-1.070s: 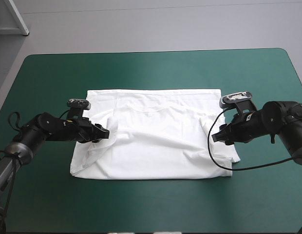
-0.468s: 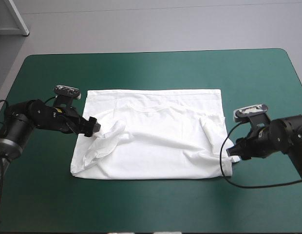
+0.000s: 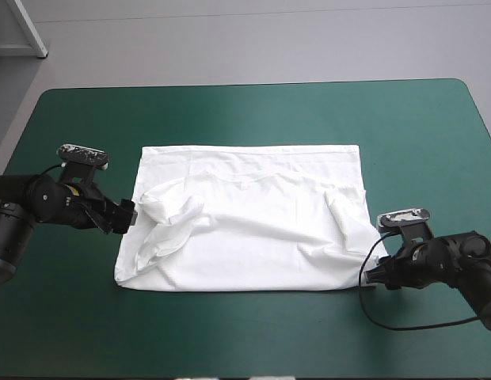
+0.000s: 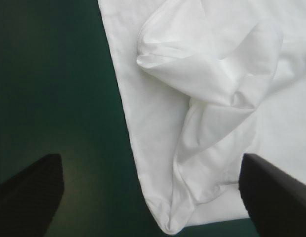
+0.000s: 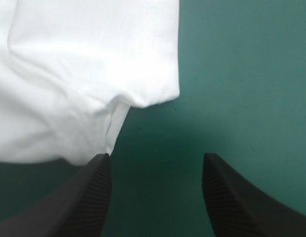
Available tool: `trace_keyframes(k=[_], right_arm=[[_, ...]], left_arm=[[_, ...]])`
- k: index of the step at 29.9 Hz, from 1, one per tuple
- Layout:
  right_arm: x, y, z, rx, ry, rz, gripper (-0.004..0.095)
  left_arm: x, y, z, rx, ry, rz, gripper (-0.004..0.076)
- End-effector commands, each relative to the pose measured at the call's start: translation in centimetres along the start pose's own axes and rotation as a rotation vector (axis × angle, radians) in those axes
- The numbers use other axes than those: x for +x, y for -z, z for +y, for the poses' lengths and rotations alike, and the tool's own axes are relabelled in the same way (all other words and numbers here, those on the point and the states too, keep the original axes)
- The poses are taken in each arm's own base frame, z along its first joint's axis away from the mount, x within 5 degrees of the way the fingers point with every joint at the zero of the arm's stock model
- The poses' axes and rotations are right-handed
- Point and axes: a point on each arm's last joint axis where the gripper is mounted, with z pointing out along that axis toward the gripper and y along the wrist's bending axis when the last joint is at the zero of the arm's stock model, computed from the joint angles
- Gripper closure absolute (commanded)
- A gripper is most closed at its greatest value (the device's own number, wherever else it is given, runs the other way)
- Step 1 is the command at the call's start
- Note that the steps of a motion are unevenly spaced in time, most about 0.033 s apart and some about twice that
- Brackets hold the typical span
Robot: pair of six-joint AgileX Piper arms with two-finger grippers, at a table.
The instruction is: Fold the cloth
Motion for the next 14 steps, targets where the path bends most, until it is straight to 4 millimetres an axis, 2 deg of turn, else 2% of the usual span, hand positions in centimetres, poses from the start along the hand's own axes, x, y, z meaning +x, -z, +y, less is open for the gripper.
trace_keyframes(k=[1,10,12,14], right_arm=[[-1.8,-0.5,-0.2,0.006,-0.004,-0.099,0.0382],[-3.3,-4.6,-0.4,0.011,-0.001,-0.059,0.0388],[-3.4,-5.1,-0.4,0.01,-0.003,-0.044,0.0434],[-3.4,-5.1,-0.4,0.008,-0.006,-0.045,0.0536]], left_arm=[[-0.6,1.6,-0.2,-0.005,0.005,-0.075,0.0017],[-0.3,2.4,-0.3,-0.008,0.003,-0.094,0.0019],[-0.4,2.4,-0.3,-0.01,0.008,-0.103,0.0019],[-0.4,2.5,-0.3,-0.011,0.022,-0.11,0.002]])
